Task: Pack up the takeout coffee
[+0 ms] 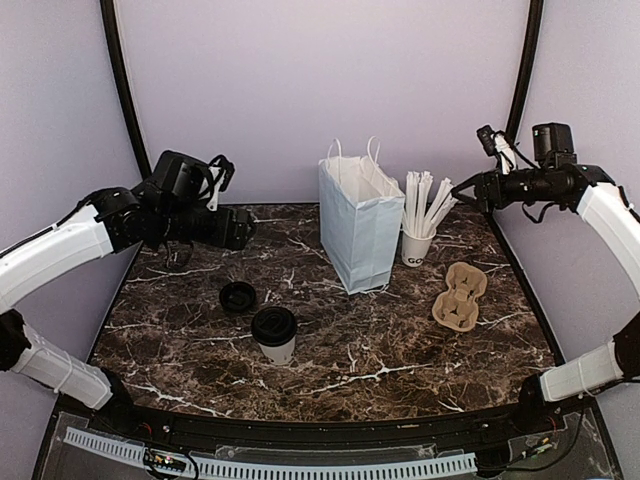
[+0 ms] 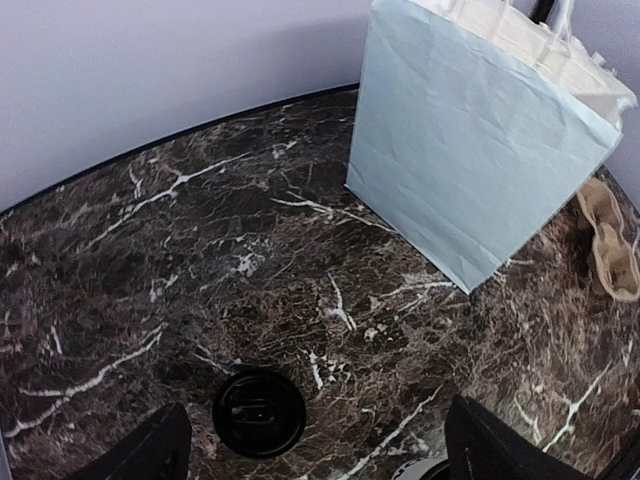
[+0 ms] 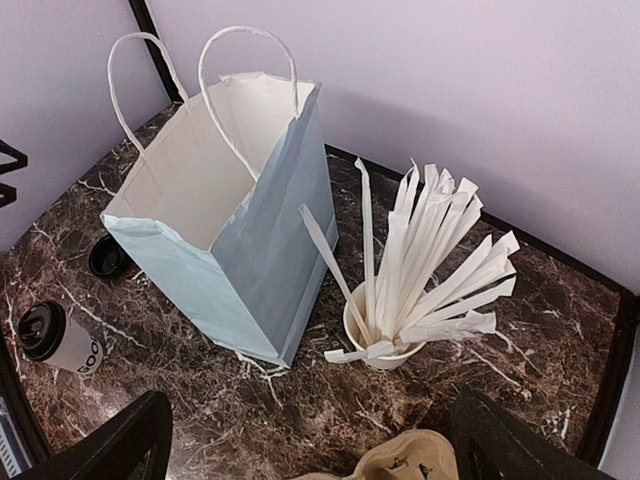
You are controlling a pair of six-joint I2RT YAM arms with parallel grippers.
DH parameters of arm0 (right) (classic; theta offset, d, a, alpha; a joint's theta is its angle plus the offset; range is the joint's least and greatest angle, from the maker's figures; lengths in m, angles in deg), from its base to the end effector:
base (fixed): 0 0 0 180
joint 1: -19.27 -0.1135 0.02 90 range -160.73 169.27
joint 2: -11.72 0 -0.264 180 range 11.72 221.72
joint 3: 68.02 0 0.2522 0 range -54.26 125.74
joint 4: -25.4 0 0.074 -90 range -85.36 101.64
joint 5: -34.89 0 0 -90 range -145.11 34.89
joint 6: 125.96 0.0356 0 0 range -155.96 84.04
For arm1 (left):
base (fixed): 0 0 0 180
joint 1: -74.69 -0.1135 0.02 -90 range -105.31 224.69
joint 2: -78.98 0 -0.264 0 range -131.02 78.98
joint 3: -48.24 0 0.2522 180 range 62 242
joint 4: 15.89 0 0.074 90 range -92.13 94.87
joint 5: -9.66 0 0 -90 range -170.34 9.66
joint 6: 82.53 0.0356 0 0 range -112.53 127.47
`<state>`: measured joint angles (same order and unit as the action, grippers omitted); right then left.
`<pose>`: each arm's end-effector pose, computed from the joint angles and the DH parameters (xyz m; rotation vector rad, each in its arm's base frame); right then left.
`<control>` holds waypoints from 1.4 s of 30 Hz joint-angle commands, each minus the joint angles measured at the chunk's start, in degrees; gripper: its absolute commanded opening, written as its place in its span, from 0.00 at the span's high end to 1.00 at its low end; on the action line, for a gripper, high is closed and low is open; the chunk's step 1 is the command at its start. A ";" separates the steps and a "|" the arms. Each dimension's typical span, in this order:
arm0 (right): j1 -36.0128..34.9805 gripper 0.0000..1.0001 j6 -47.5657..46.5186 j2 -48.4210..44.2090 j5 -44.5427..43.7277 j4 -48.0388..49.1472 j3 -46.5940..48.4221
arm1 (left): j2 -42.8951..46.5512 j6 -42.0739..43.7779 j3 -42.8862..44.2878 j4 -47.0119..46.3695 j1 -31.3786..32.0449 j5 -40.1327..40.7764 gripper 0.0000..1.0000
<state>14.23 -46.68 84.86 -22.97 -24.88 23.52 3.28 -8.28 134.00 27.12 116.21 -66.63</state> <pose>0.2685 0.0427 0.3908 -0.6064 1.9865 0.5336 0.2259 -0.1887 0.3543 0.3411 2.1184 -0.3318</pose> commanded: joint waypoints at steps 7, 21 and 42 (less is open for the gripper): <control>0.63 0.01 -6.17 -4.48 -1.48 -0.67 -5.01 | -4.35 11.14 6.30 16.77 1.51 -23.43 0.26; 0.91 0.04 -7.69 -3.44 -1.63 -0.50 -7.12 | -15.65 11.34 15.16 30.88 13.42 -15.83 0.11; 0.91 0.04 -8.78 -4.87 -1.47 -0.31 -9.66 | -24.09 9.63 17.59 34.36 14.69 -12.56 0.12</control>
<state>14.84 -54.92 81.17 -25.14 -26.08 14.41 -20.74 2.04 150.00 59.80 130.63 -79.32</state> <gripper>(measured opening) 0.964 0.895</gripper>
